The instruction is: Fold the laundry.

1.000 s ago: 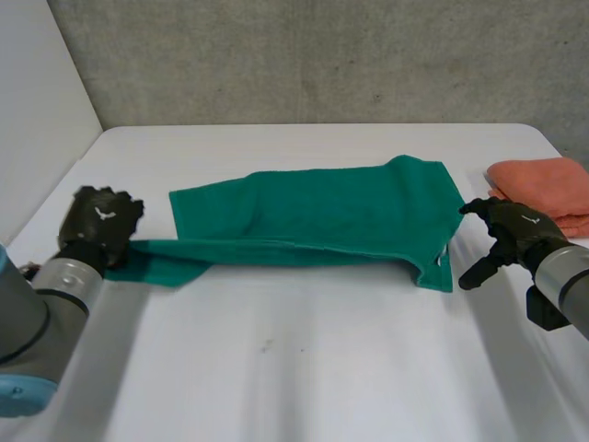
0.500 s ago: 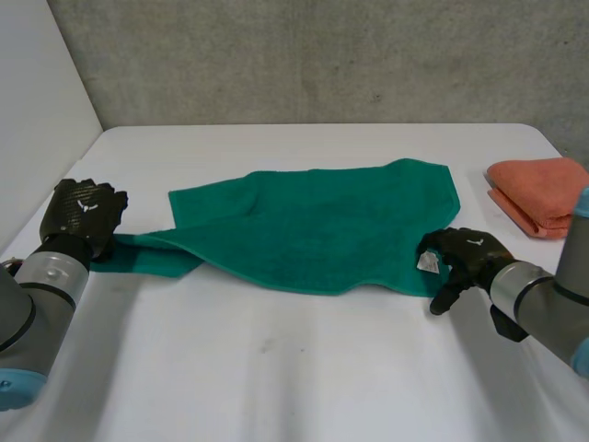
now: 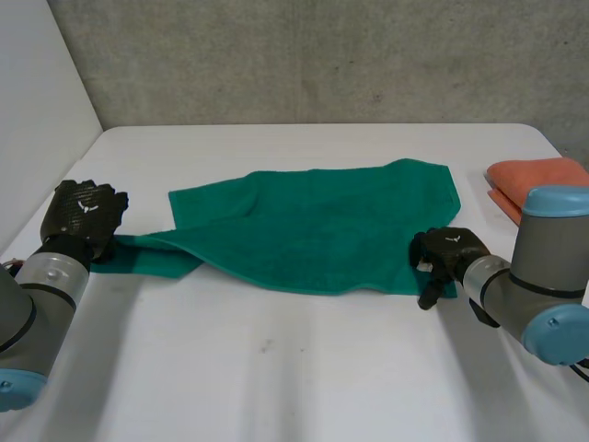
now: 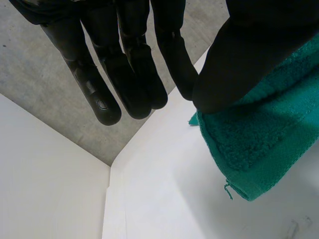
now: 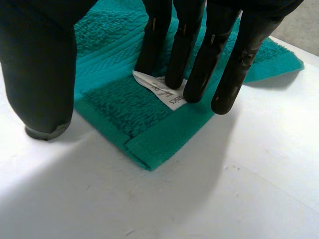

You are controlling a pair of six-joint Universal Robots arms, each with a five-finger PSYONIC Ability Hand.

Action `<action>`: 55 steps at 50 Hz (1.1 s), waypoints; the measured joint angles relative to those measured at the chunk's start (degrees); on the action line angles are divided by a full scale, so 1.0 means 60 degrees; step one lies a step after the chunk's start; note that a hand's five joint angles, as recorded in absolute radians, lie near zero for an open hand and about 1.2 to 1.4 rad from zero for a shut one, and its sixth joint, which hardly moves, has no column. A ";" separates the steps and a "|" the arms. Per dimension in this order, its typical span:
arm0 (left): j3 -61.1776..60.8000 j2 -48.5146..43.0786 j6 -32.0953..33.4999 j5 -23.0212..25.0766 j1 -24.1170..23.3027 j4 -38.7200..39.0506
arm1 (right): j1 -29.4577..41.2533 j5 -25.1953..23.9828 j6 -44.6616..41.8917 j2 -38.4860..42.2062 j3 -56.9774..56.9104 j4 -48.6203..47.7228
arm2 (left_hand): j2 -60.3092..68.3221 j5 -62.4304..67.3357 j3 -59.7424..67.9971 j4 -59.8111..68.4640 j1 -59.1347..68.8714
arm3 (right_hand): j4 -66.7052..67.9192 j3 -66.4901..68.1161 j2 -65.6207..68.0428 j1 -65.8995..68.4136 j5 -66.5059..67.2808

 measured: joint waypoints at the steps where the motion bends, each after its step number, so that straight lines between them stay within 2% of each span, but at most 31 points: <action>1: 0.0000 0.0000 0.0000 0.0000 0.0000 0.0000 | 0.0000 0.0000 0.0000 0.0000 0.0000 0.0000 | 0.0000 0.0000 0.0000 0.0000 0.0000 | 0.0000 0.0000 0.0000 0.0000 0.0000; 13: -0.0002 -0.0006 0.0001 0.0001 0.0000 0.0000 | 0.0103 0.0029 0.0013 0.0391 -0.0748 0.0018 | 0.0000 0.0000 0.0000 0.0002 -0.0001 | 0.0952 0.0933 0.0909 0.0938 0.1331; 26: -0.0028 -0.0006 0.0001 0.0004 -0.0014 0.0000 | 0.0125 0.0043 -0.0010 0.0891 -0.1480 0.0036 | 0.0001 0.0000 0.0000 0.0002 0.0000 | 0.1533 0.1525 0.1447 0.1467 0.1343; 28: -0.0029 -0.0006 0.0001 0.0004 -0.0015 0.0000 | 0.0124 0.0043 -0.0019 0.0969 -0.1605 0.0037 | 0.0001 0.0000 0.0000 0.0002 0.0000 | 0.3303 0.3292 0.3233 0.2927 0.1643; 31: -0.0030 -0.0006 0.0001 0.0007 -0.0015 0.0000 | 0.0122 0.0049 -0.0084 0.1092 -0.1840 0.0035 | 0.0004 0.0000 0.0000 0.0002 0.0000 | 0.4196 0.4134 0.4129 0.3581 0.1644; 43: -0.0042 0.0002 0.0002 -0.0002 -0.0027 -0.0007 | 0.0109 0.0115 -0.0466 0.1004 -0.2333 0.0066 | 0.0011 0.0000 0.0001 0.0003 0.0000 | 0.4389 0.4305 0.4205 0.3709 0.1644; 47: -0.0047 0.0026 0.0009 -0.0014 -0.0041 -0.0019 | 0.0075 0.0162 -0.0855 0.0700 -0.2451 0.0238 | 0.0011 0.0000 0.0001 0.0004 0.0000 | 0.4406 0.4305 0.4205 0.3709 0.1644; 55: -0.0190 0.1175 0.0175 0.0003 -0.0171 -0.0364 | -0.0064 0.0213 -0.3831 -0.0742 -0.1891 0.3414 | 0.0011 0.0000 0.0001 0.0005 -0.0001 | 0.4408 0.4305 0.4204 0.3750 0.1644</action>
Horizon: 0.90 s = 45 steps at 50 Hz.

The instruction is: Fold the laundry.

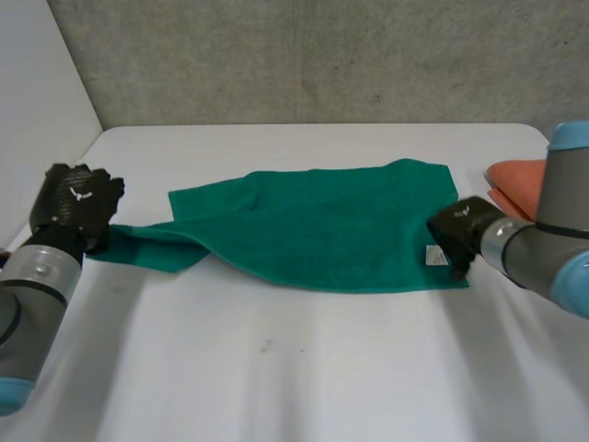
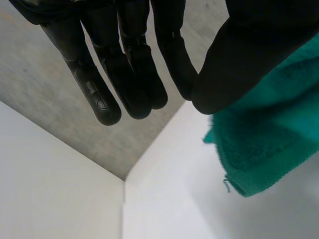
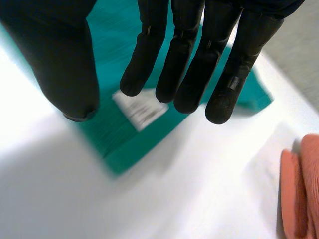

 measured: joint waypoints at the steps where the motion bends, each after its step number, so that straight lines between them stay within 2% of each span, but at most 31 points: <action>1: -0.0045 0.0296 0.0048 0.0011 -0.0005 -0.0129 | -0.0056 0.0047 -0.0477 -0.0254 0.0184 0.0539 | 0.0001 0.0000 0.0000 0.0000 0.0001 | 0.0000 0.0000 0.0000 0.0000 0.0000; 5: -0.0193 0.1313 0.0349 0.0087 0.0001 -0.0742 | -0.0376 0.0294 -0.1722 -0.1123 0.0823 0.1794 | 0.0001 0.0000 0.0005 0.0001 0.0001 | 0.0001 0.0000 0.0000 0.0000 0.0000; 7: -0.0294 0.1785 0.0549 0.0157 0.0012 -0.1109 | -0.0570 0.0377 -0.2176 -0.1573 0.1140 0.2125 | 0.0000 0.0000 0.0005 0.0001 0.0001 | -0.0241 -0.0208 -0.0171 -0.0156 0.0941; 8: -0.0377 0.2071 0.0692 0.0228 0.0019 -0.1342 | -0.0699 0.0394 -0.2393 -0.1858 0.1356 0.2203 | 0.0001 0.0000 0.0005 0.0002 0.0001 | -0.0916 -0.0841 -0.0766 -0.0758 0.1505; 10: -0.0467 0.2301 0.0821 0.0316 0.0024 -0.1535 | -0.0802 0.0375 -0.2508 -0.2096 0.1557 0.2141 | 0.0000 0.0000 0.0005 0.0001 0.0001 | -0.1543 -0.1468 -0.1556 -0.1279 0.1197; 11: -0.0575 0.2488 0.0945 0.0435 0.0025 -0.1683 | -0.0890 0.0310 -0.2452 -0.2303 0.1796 0.1816 | 0.0001 0.0000 0.0005 0.0001 0.0001 | -0.4051 -0.3986 -0.4061 -0.3347 -0.0465; 12: -0.0649 0.2587 0.1019 0.0530 0.0022 -0.1748 | -0.0927 0.0258 -0.2346 -0.2398 0.1934 0.1534 | 0.0001 0.0000 0.0005 0.0002 0.0001 | -0.4051 -0.3986 -0.4061 -0.3347 -0.0465; 15: -0.0759 0.2612 0.1113 0.0703 0.0013 -0.1727 | -0.0982 0.0090 -0.1724 -0.2561 0.2344 0.0418 | 0.0001 0.0000 0.0006 0.0002 0.0001 | -0.6319 -0.6235 -0.6108 -0.5224 -0.2625; 18: -0.0747 0.2217 0.1138 0.0828 -0.0007 -0.1384 | -0.0986 -0.0086 -0.0366 -0.2558 0.2834 -0.1351 | 0.0002 0.0000 0.0006 0.0002 0.0001 | -0.7591 -0.7461 -0.7339 -0.6199 -0.3916; 25: -0.0244 0.1049 0.1061 0.0824 -0.0088 -0.0819 | -0.0781 -0.0479 0.1848 -0.1492 0.2935 -0.2989 | -0.0549 -0.0150 -0.0514 -0.0523 -0.0206 | -0.7650 -0.7472 -0.7339 -0.6217 -0.3969; 26: -0.0141 0.0863 0.1046 0.0819 -0.0098 -0.0793 | -0.0724 -0.0539 0.2049 -0.1285 0.2853 -0.3064 | -0.0823 -0.0324 -0.0779 -0.0806 -0.0441 | -0.7651 -0.7472 -0.7339 -0.6217 -0.3969; 27: -0.0033 0.0658 0.1028 0.0814 -0.0107 -0.0785 | -0.0624 -0.0637 0.2315 -0.0919 0.2682 -0.3137 | -0.2177 -0.1660 -0.2106 -0.2210 -0.2052 | -0.7651 -0.7472 -0.7339 -0.6217 -0.3969; 28: 0.0046 0.0509 0.1015 0.0811 -0.0111 -0.0792 | -0.0581 -0.0677 0.2409 -0.0746 0.2587 -0.3152 | -0.2379 -0.1857 -0.2300 -0.2407 -0.2309 | -0.7651 -0.7472 -0.7339 -0.6217 -0.3969; 31: 0.0198 0.0192 0.0986 0.0813 -0.0114 -0.0831 | -0.0504 -0.0744 0.2539 -0.0395 0.2368 -0.3153 | -0.2379 -0.1857 -0.2300 -0.2407 -0.2309 | -0.7650 -0.7472 -0.7339 -0.6217 -0.3969; 32: 0.0315 -0.0124 0.0954 0.0820 -0.0103 -0.0932 | -0.0449 -0.0807 0.2592 -0.0080 0.2150 -0.3132 | -0.5831 -0.5393 -0.5737 -0.5895 -0.5820 | -0.7650 -0.7472 -0.7339 -0.6217 -0.3969; 33: 0.0375 -0.0344 0.0929 0.0830 -0.0080 -0.1056 | -0.0423 -0.0849 0.2590 0.0109 0.1999 -0.3110 | -0.6809 -0.6412 -0.6722 -0.6902 -0.6684 | -0.7650 -0.7472 -0.7339 -0.6217 -0.3969; 35: 0.0399 -0.0490 0.0910 0.0839 -0.0059 -0.1167 | -0.0413 -0.0873 0.2575 0.0224 0.1899 -0.3096 | -0.7556 -0.7124 -0.7414 -0.7636 -0.7238 | -0.7650 -0.7473 -0.7339 -0.6216 -0.3969; 45: 0.0386 -0.1180 0.0780 0.0883 0.0081 -0.1826 | -0.0424 -0.0934 0.1987 0.0811 0.1354 -0.3120 | -0.7955 -0.7611 -0.7905 -0.8064 -0.7478 | -0.6757 -0.6751 -0.6756 -0.5654 -0.3202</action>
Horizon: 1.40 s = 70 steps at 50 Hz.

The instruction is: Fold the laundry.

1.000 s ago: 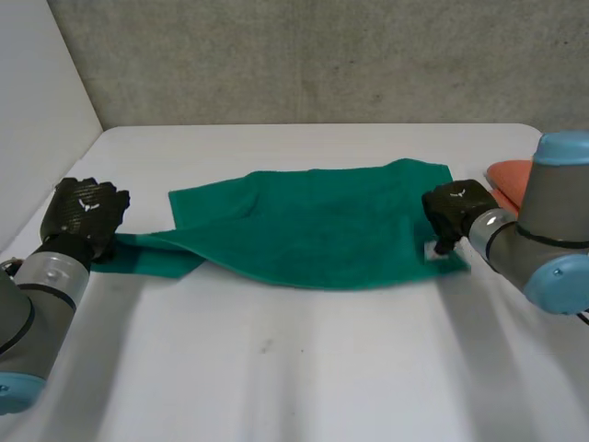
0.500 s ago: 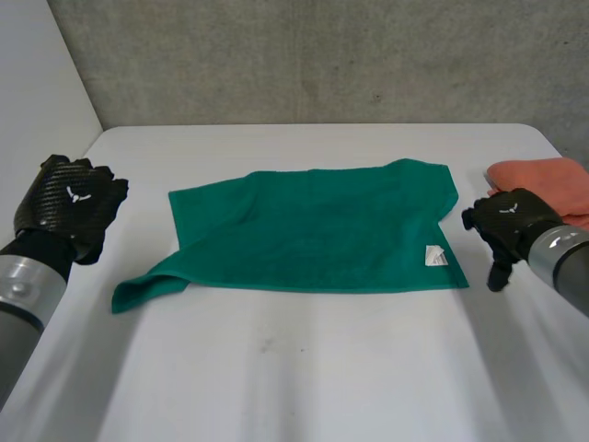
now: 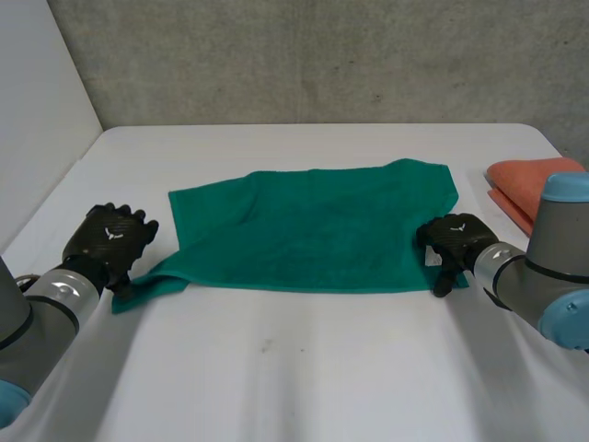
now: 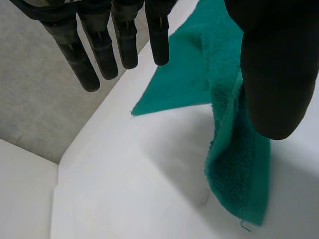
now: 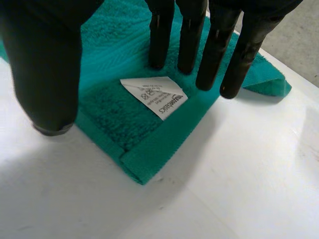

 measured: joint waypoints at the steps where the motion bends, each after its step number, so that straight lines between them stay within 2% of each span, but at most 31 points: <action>1: -0.0012 -0.0036 -0.0011 0.0003 0.0022 -0.0017 | 0.0000 0.0004 -0.0158 0.0118 -0.0089 -0.0024 | 0.0000 0.0000 0.0000 0.0000 0.0000 | 0.0639 0.0718 0.0806 0.0564 0.0575; 15: 0.0046 -0.0278 -0.0240 0.0008 0.0131 -0.0033 | 0.0006 0.0016 -0.0359 0.0592 -0.0497 -0.0217 | 0.0000 0.0005 0.0001 0.0000 0.0001 | 0.2300 0.2405 0.2505 0.1804 0.0984; 37: 0.0065 -0.0367 -0.0325 0.0008 0.0142 -0.0037 | 0.0108 0.0025 -0.0323 0.1320 -0.1826 -0.0223 | 0.0000 0.0027 0.0001 0.0000 0.0000 | 0.2548 0.2651 0.2732 0.2201 0.1608; 40: 0.0059 -0.0369 -0.0325 0.0008 0.0140 -0.0037 | 0.0110 0.0035 -0.0304 0.1372 -0.1925 -0.0232 | 0.0000 0.0027 0.0001 0.0000 0.0001 | 0.3021 0.3110 0.3201 0.2624 0.1914; 47: 0.0042 -0.0386 -0.0324 0.0001 0.0135 -0.0042 | 0.0113 0.0071 -0.0278 0.1465 -0.2142 -0.0246 | 0.0000 0.0030 0.0001 0.0018 0.0001 | 0.5025 0.5100 0.5139 0.4254 0.4804; 50: 0.0036 -0.0395 -0.0323 -0.0002 0.0134 -0.0046 | 0.0113 0.0091 -0.0278 0.1471 -0.2179 -0.0247 | 0.0001 0.0031 0.0001 0.0021 0.0001 | 0.5299 0.5362 0.5367 0.4447 0.5061; 54: 0.0028 -0.0407 -0.0323 -0.0006 0.0134 -0.0050 | 0.0113 0.0122 -0.0282 0.1443 -0.2206 -0.0243 | 0.0002 0.0031 0.0002 0.0021 0.0000 | 0.5165 0.5245 0.5242 0.4340 0.5007; 57: 0.0025 -0.0411 -0.0323 -0.0007 0.0134 -0.0051 | 0.0113 0.0125 -0.0293 0.1414 -0.2207 -0.0233 | 0.0006 0.0031 0.0004 0.0021 0.0000 | 0.3903 0.3973 0.4019 0.3389 0.4138; 63: 0.0016 -0.0414 -0.0323 -0.0008 0.0134 -0.0052 | 0.0112 0.0108 -0.0306 0.1432 -0.2202 -0.0226 | 0.0006 0.0031 0.0004 0.0021 0.0001 | 0.3903 0.3973 0.4019 0.3389 0.4138; 66: -0.0008 -0.0422 -0.0323 -0.0007 0.0134 -0.0055 | 0.0110 0.0125 -0.0318 0.1451 -0.2192 -0.0205 | 0.0005 0.0031 0.0002 0.0021 0.0001 | 0.6016 0.6085 0.6131 0.5102 0.5779; 70: -0.0055 -0.0425 -0.0317 -0.0007 0.0134 -0.0066 | 0.0078 0.0176 -0.0311 0.1253 -0.2095 -0.0097 | 0.0001 0.0030 0.0001 0.0017 0.0001 | 0.6733 0.6751 0.6750 0.5475 0.6557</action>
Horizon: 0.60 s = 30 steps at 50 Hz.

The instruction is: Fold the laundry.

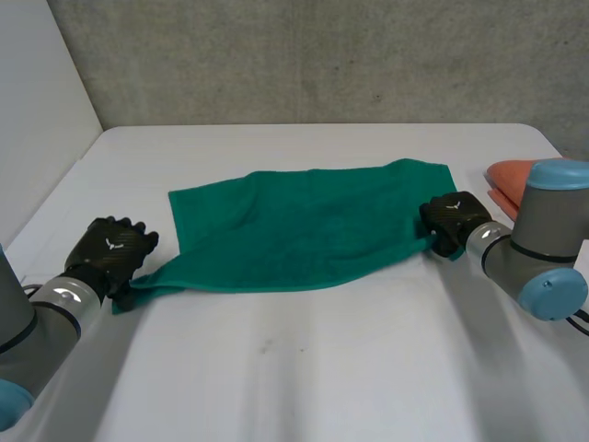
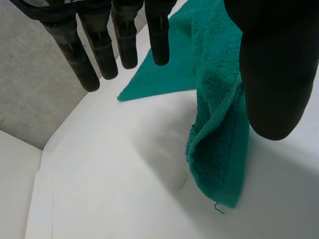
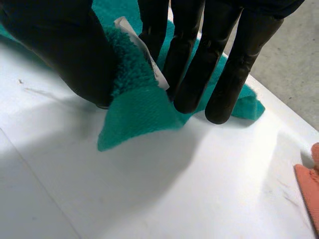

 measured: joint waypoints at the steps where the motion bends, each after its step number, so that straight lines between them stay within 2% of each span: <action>1: -0.0008 0.0000 0.0001 0.0000 0.0000 -0.0004 | -0.0009 0.0007 0.0002 -0.0073 0.0031 0.0039 | 0.0000 0.0000 0.0000 -0.0002 0.0000 | 0.0002 0.0000 0.0000 0.0000 0.0004; 12: -0.0028 -0.0207 0.0016 0.0018 0.0053 -0.0152 | -0.0125 -0.0053 -0.0032 -0.1771 0.1216 0.0992 | 0.0000 -0.0001 0.0000 -0.0017 0.0000 | 0.0023 0.0000 0.0000 0.0000 0.0066; 20: 0.0146 -0.0833 0.0055 0.0016 0.0076 -0.0173 | -0.0560 -0.0255 -0.0137 -0.2565 0.2430 0.1031 | 0.0407 0.0502 0.0390 0.0413 0.0268 | 0.0023 0.0000 0.0000 0.0000 0.0073; 27: 0.0527 -0.1283 0.0024 0.0008 0.0192 -0.0143 | -0.0743 -0.0404 -0.0391 -0.2743 0.2931 0.0979 | 0.3694 0.3721 0.3647 0.3713 0.3755 | 0.0024 0.0000 0.0000 0.0000 0.0073; 30: 0.0652 -0.1378 0.0013 0.0005 0.0300 -0.0112 | -0.0890 -0.0454 -0.0710 -0.2891 0.3194 0.0990 | 0.4135 0.4170 0.4116 0.4174 0.4037 | 0.0024 0.0000 0.0000 0.0000 0.0073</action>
